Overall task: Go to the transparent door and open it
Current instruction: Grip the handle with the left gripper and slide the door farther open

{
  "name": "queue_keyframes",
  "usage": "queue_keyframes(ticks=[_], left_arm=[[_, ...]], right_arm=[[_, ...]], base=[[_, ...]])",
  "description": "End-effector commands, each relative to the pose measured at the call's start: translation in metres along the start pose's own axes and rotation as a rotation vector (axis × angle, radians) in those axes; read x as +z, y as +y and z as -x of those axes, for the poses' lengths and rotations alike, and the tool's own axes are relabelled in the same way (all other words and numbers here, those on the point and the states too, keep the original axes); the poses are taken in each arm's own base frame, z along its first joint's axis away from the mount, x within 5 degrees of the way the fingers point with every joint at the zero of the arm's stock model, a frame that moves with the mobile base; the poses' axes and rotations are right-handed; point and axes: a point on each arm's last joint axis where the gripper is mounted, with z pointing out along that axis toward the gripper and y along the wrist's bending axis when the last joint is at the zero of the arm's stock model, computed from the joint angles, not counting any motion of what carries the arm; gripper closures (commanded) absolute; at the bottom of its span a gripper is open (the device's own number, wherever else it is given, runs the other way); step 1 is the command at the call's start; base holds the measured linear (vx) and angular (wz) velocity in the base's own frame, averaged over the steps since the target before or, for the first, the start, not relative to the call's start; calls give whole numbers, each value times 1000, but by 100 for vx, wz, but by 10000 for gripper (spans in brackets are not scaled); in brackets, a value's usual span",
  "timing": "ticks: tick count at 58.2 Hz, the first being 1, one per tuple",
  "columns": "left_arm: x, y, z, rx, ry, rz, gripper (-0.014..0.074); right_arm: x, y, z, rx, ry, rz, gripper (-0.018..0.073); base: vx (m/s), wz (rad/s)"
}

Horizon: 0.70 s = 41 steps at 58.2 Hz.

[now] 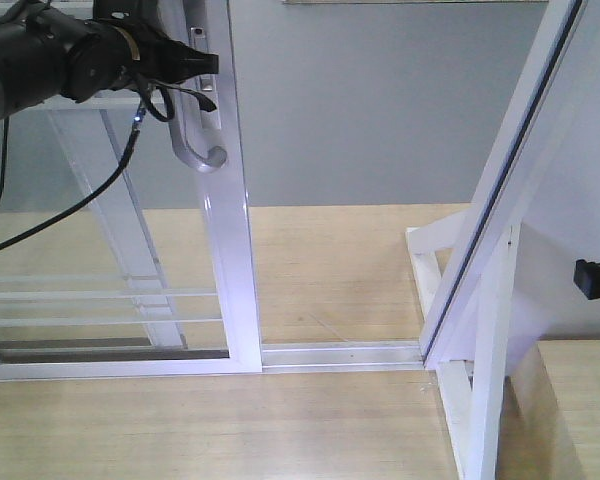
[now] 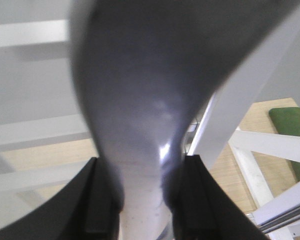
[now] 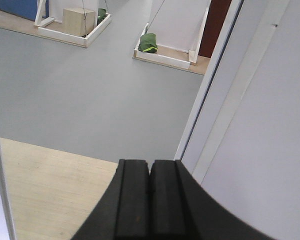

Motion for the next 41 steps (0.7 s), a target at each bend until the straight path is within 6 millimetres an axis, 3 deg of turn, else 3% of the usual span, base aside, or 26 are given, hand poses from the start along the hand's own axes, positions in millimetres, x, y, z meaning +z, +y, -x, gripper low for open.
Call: queue_keyframes(ticks=[1, 41], left_arm=[[-39, 20, 54, 21, -282, -17, 596], [-68, 59, 66, 88, -265, 143, 596]], right_arm=[[-3, -4, 17, -4, -106, -27, 564], [-2, -3, 12, 3, -51, -14, 564]], base=[[0, 0], [0, 0]])
